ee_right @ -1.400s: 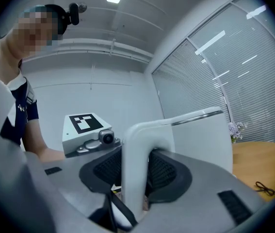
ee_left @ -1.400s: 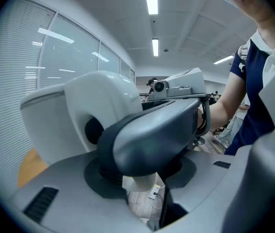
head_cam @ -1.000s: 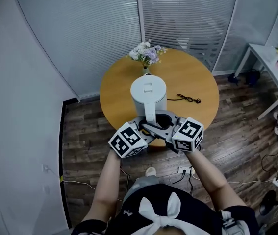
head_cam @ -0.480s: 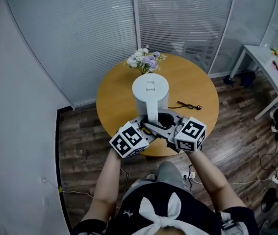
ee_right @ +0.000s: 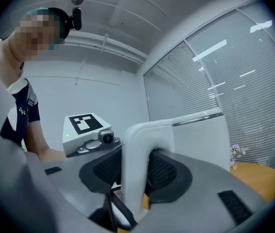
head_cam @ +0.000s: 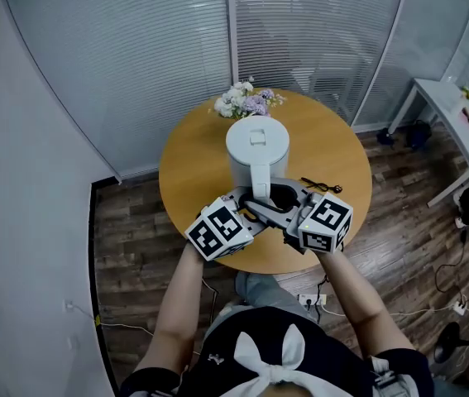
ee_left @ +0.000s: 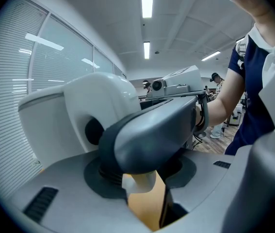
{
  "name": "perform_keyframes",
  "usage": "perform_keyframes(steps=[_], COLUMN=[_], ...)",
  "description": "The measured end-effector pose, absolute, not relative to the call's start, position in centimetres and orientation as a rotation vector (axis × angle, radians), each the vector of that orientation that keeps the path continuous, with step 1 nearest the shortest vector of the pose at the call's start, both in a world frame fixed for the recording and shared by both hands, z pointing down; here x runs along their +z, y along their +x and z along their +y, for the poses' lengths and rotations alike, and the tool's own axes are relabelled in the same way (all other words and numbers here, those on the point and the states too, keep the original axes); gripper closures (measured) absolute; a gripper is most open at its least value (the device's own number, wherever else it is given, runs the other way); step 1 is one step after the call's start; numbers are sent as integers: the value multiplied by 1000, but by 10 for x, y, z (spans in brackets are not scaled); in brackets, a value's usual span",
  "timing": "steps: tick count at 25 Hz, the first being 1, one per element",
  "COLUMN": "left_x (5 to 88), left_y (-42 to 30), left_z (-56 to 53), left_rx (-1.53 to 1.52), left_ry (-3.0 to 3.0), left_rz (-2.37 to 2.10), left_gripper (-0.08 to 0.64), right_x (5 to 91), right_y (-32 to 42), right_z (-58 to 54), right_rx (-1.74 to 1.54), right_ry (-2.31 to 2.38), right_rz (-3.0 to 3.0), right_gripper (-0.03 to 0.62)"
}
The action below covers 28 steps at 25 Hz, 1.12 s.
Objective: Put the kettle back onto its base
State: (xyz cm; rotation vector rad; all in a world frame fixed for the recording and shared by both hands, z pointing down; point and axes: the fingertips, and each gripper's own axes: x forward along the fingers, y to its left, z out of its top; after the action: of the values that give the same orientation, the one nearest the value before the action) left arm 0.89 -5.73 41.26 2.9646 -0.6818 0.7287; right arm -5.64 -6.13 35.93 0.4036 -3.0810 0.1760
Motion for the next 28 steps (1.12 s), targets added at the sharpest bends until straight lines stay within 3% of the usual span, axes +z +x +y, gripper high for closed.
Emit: perform_keyframes(steps=[28], left_x=[411], left_y=[1], left_z=[-176], left_rx=[761], left_ry=[2983], left_rz=[-633], left_gripper=[376], right_x=[356], right_y=[-65], right_z=[-181], right_rx=[173], right_ry=[419], right_rz=[-3109], right_gripper=[417])
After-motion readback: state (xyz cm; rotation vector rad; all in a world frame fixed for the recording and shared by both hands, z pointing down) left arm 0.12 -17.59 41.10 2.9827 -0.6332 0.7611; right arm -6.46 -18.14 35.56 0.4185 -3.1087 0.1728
